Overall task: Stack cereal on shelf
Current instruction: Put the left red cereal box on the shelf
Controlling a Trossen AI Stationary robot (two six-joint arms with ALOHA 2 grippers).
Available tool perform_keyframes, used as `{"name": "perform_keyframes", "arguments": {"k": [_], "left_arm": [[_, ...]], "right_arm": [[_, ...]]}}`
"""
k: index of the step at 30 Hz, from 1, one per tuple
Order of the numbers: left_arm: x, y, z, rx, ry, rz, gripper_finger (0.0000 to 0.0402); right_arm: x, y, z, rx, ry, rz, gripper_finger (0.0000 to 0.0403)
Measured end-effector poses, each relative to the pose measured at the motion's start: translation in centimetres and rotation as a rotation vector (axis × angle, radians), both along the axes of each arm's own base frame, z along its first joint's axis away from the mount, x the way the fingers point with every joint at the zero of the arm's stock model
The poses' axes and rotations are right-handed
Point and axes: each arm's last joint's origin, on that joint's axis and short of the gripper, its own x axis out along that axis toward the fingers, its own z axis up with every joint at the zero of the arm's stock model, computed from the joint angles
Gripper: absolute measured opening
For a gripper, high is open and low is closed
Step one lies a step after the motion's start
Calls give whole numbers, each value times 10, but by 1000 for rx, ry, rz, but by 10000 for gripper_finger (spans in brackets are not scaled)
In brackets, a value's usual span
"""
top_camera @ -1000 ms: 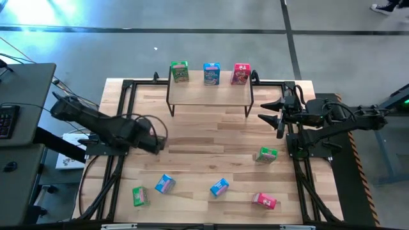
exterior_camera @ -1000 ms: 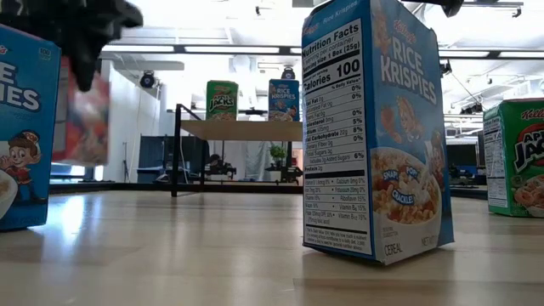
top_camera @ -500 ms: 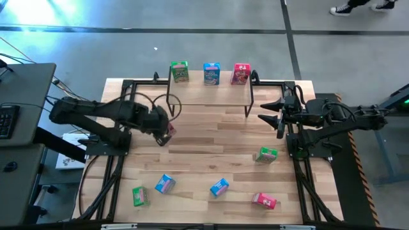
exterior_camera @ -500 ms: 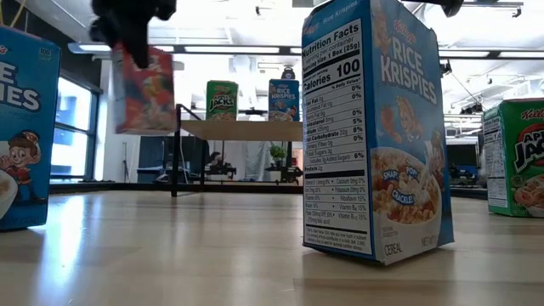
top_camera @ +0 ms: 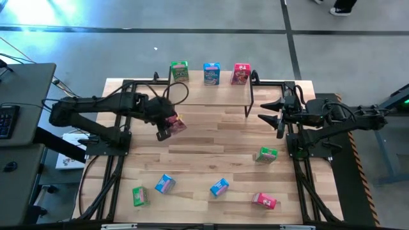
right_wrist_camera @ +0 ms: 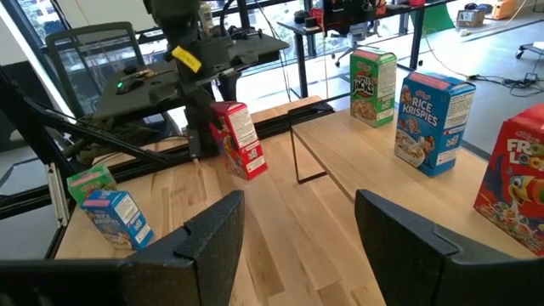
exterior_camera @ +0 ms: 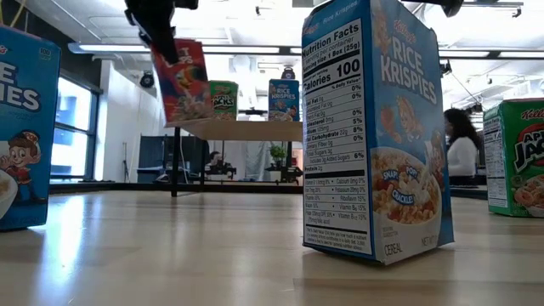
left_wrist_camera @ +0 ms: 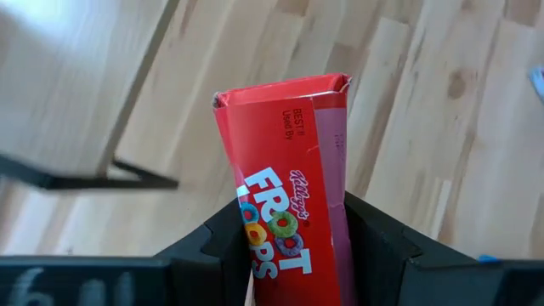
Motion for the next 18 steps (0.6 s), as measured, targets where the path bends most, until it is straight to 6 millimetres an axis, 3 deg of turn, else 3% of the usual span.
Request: {"name": "perform_keyframes", "arguments": {"k": [9,18], "left_arm": [[8,8,3,94,-46,-192,143],[18,15,-1,145,-48,-248,142]], "right_arm": [[0,0,0,0,0,0,218],[0,0,0,0,0,1,218]]}}
